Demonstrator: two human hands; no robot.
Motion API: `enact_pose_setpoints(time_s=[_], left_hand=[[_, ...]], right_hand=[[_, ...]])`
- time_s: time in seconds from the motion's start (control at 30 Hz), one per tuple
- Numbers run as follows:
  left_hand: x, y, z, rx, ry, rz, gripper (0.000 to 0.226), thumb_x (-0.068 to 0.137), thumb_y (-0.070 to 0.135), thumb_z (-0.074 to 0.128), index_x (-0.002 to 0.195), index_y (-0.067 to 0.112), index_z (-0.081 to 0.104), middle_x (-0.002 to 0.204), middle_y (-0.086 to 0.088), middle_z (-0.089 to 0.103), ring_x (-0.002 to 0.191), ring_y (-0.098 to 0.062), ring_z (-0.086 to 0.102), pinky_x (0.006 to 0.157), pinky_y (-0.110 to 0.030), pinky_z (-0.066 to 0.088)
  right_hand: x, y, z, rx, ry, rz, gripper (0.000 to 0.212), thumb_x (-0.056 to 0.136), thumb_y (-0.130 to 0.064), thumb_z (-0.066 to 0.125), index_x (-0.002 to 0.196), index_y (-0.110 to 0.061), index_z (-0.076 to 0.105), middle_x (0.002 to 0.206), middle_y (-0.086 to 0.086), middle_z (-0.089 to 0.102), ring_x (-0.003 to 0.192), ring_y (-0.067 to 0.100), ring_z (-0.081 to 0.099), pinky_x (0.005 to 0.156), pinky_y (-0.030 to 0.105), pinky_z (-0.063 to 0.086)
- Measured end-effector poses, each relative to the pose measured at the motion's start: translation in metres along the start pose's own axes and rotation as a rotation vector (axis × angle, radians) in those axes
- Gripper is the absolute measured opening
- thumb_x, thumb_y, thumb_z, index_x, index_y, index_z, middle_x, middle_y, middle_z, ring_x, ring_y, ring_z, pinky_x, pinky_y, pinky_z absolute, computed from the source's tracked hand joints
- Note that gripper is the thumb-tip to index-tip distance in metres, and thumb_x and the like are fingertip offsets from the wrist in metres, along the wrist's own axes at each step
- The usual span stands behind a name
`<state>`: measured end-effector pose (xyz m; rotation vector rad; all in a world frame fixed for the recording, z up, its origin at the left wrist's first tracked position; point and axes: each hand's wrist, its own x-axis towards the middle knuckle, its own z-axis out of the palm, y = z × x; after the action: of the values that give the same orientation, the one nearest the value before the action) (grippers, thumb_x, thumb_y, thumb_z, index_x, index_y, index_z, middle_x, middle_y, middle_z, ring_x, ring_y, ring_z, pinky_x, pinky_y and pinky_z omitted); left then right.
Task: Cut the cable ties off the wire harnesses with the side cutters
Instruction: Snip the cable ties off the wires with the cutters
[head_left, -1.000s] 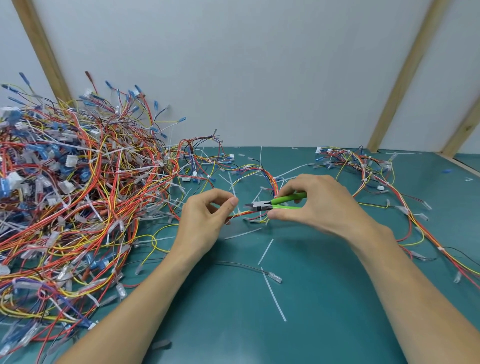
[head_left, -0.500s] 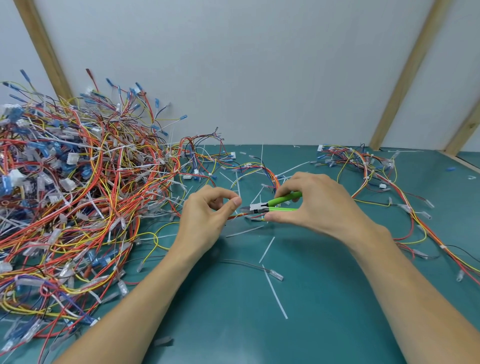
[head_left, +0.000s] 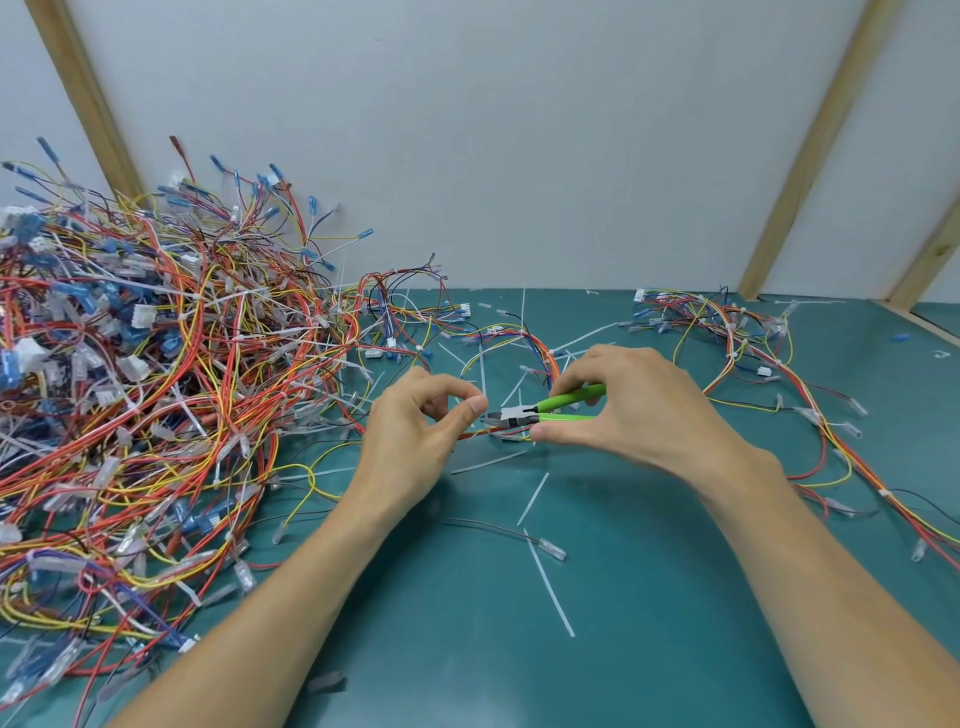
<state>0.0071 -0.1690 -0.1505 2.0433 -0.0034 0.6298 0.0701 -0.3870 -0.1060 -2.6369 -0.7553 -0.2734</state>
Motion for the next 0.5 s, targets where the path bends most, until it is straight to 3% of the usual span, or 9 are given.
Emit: enact_pose_setpoints(time_s=[0.2, 0.33, 0.5], left_hand=[[-0.0004, 0.0009, 0.0014, 0.019, -0.023, 0.01, 0.003, 0.088, 0.026, 0.076, 0.087, 0.024, 0.077, 0.076, -0.005, 0.044, 0.072, -0.022, 0.049, 0.07, -0.037, 0.045], [0.0, -0.0012, 0.0024, 0.052, -0.019, 0.037, 0.005, 0.089, 0.027, 0.074, 0.085, 0.029, 0.074, 0.073, 0.0, 0.041, 0.066, -0.011, 0.044, 0.064, -0.026, 0.036], [-0.0007, -0.0046, 0.0044, 0.068, -0.022, 0.036, 0.004, 0.09, 0.027, 0.073, 0.086, 0.027, 0.073, 0.072, 0.006, 0.038, 0.063, -0.011, 0.041, 0.063, -0.03, 0.036]], right_hand=[[0.0003, -0.0004, 0.001, -0.008, -0.016, 0.007, 0.063, 0.055, -0.091, 0.057, 0.089, -0.041, 0.075, 0.094, -0.016, 0.068, 0.092, 0.012, 0.06, 0.081, 0.039, 0.054], [-0.0004, -0.0004, 0.0003, 0.018, -0.032, 0.017, 0.059, 0.056, -0.089, 0.062, 0.088, -0.041, 0.076, 0.085, -0.016, 0.071, 0.086, 0.01, 0.06, 0.077, 0.036, 0.055], [-0.0022, -0.0019, -0.0019, 0.048, -0.057, 0.019, 0.049, 0.061, -0.081, 0.073, 0.087, -0.04, 0.078, 0.079, -0.014, 0.071, 0.079, 0.007, 0.06, 0.074, 0.036, 0.055]])
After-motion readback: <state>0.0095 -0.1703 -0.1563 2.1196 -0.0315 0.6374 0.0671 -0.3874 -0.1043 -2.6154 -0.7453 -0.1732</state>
